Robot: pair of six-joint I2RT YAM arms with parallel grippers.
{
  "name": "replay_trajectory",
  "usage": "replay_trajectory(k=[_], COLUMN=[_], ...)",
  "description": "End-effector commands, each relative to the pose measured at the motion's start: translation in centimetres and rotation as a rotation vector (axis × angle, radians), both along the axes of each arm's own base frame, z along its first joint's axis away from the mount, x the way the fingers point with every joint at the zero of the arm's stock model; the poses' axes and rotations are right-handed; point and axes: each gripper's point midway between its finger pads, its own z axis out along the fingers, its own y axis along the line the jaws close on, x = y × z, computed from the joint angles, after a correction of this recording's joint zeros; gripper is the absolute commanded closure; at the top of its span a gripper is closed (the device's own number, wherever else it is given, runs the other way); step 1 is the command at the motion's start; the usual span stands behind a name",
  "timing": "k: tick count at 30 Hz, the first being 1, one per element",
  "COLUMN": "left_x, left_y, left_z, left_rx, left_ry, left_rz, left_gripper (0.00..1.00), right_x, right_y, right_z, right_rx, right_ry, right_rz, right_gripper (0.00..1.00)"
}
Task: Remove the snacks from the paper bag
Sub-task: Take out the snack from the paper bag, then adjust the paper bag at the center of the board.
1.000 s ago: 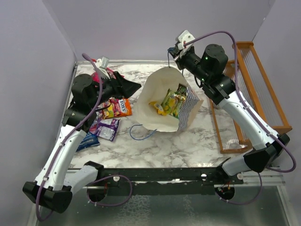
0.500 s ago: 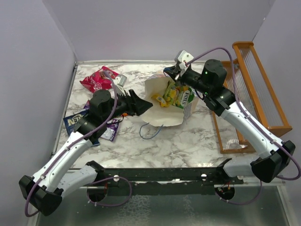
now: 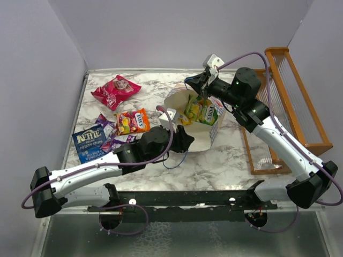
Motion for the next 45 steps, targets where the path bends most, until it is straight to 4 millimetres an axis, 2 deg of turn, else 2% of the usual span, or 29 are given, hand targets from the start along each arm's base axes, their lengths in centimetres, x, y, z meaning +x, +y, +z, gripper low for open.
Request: replay_trajectory(k=[1,6,9,15,20,24,28,33,37,40,45], left_x=[4.4,6.6,7.3,8.7,9.5,9.7,10.1,10.4,10.9,10.9,11.2], left_y=[1.9,2.3,2.0,1.1,1.8,1.6,2.2,3.2,3.8,3.8,3.3], left_z=[-1.4,-3.4,-4.6,-6.5,-8.5,-9.9,-10.8,-10.8,-11.0,-11.4,-10.9], left_rx=[0.068,0.148,0.132,0.126,0.164,0.208,0.174,0.120,0.109,0.077,0.098], left_ry=[-0.074,-0.014,0.030,0.063,0.106,0.143,0.198,0.209,0.220,0.260,0.245], left_rz=[0.313,0.492,0.575,0.680,0.828,0.840,0.821,0.772,0.693,0.651,0.633], left_gripper=[0.56,0.54,0.57,0.58,0.62,0.76,0.76,0.76,0.76,0.75,0.75], right_x=[-0.9,-0.8,-0.3,0.5,0.2,0.3,0.4,-0.1,-0.4,-0.2,-0.2], right_y=[0.0,-0.4,-0.6,-0.7,-0.1,0.6,0.8,2.1,1.8,1.6,1.2], right_z=[2.3,2.5,2.4,2.5,3.0,3.1,3.1,2.2,2.0,1.8,2.1], right_rx=[0.057,0.063,0.074,0.125,0.163,0.158,0.165,0.127,0.116,0.105,0.094], right_ry=[-0.039,-0.038,-0.024,0.014,0.036,0.007,0.019,0.022,0.009,0.008,0.002], right_rz=[0.023,-0.003,-0.028,-0.070,-0.053,-0.104,-0.118,-0.067,-0.063,-0.080,-0.098], right_gripper=[0.98,0.98,0.98,0.98,0.98,0.98,0.98,0.98,0.98,0.98,0.98])
